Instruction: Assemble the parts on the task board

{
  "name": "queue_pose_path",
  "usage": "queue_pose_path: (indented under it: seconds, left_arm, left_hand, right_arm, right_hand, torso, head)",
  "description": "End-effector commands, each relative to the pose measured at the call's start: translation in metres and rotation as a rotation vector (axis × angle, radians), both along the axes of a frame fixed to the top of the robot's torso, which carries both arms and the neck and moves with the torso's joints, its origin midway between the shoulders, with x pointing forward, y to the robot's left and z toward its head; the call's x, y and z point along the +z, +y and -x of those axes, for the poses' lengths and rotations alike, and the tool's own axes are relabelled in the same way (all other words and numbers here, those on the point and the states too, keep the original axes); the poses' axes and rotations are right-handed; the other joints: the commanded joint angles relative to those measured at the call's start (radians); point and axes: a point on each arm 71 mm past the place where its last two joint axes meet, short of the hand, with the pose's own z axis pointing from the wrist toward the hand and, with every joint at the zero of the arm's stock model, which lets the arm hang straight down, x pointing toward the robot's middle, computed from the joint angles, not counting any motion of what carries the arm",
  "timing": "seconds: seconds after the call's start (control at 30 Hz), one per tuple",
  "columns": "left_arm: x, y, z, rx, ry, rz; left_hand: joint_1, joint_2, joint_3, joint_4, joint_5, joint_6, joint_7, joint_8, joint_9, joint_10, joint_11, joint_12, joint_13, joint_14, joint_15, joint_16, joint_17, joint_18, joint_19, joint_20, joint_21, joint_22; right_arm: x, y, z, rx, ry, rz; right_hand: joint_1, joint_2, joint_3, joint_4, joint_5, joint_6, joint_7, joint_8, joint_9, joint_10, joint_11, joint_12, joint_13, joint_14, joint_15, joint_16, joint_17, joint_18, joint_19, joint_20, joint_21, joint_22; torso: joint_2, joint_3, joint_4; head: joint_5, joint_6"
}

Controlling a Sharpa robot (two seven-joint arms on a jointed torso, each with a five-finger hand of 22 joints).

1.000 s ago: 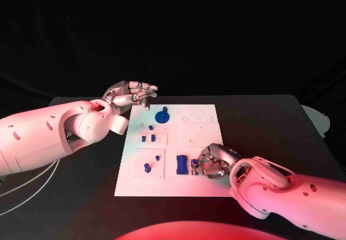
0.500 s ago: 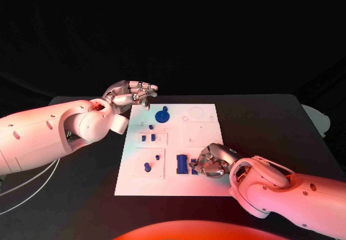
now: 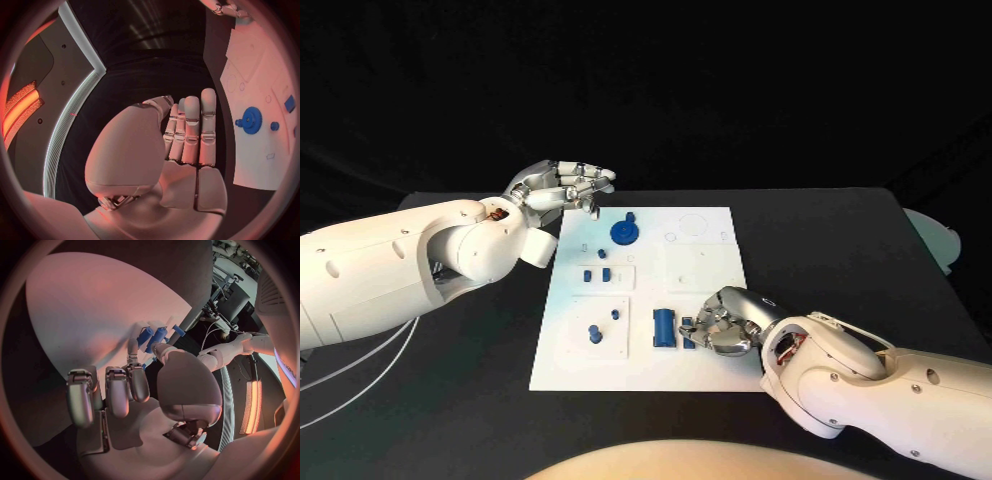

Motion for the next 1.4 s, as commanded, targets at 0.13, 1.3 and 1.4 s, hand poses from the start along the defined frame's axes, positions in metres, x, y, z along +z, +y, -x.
queue_pose_path:
  seconds: [0.13,1.3,1.4]
  left_arm:
    - [0.001,-0.001,0.001,-0.012,-0.001,0.011]
    - [0.001,-0.001,0.001,-0.011,-0.002,0.011]
    - [0.001,-0.001,0.001,-0.011,-0.002,0.011]
  left_hand:
    - [-0.009,0.0,0.006,0.001,0.002,-0.007,-0.001,0.0,0.001,-0.007,0.001,0.007,0.001,-0.006,0.004,0.002,-0.001,0.016,0.006,-0.001,-0.004,-0.002]
    - [-0.009,0.0,0.006,0.001,0.002,-0.007,-0.001,0.0,0.001,-0.007,0.001,0.007,0.001,-0.006,0.004,0.002,-0.001,0.016,0.006,-0.001,-0.004,-0.002]
    - [-0.009,0.0,0.006,0.001,0.002,-0.007,-0.001,0.0,0.001,-0.007,0.001,0.007,0.001,-0.006,0.004,0.002,-0.001,0.016,0.006,-0.001,-0.004,-0.002]
  right_arm:
    - [0.005,-0.004,0.005,0.049,-0.032,-0.012]
    - [-0.005,-0.007,0.002,0.092,-0.005,0.08]
    - [-0.005,-0.009,0.0,0.081,-0.014,0.087]
  right_hand:
    - [0.06,-0.008,-0.015,-0.003,-0.028,-0.006,0.003,-0.005,0.001,0.017,-0.001,-0.004,0.146,0.093,-0.008,-0.002,0.2,-0.014,0.105,-0.004,0.005,0.263]
    - [0.159,-0.009,-0.033,-0.007,-0.091,-0.004,0.0,-0.004,-0.002,0.019,-0.003,-0.001,0.15,0.093,-0.01,-0.001,0.202,-0.014,0.105,-0.005,0.005,0.263]
    - [0.166,-0.006,-0.032,-0.006,-0.095,-0.003,-0.001,-0.004,-0.002,0.02,-0.004,0.001,0.151,0.094,-0.01,0.0,0.203,-0.014,0.105,-0.005,0.005,0.263]
  torso:
    - [0.0,0.0006,-0.0003]
    - [0.0,-0.0007,-0.0001]
    - [0.0,-0.0002,-0.0005]
  head:
    - [0.004,0.001]
    - [0.006,-0.005]
    - [0.006,-0.005]
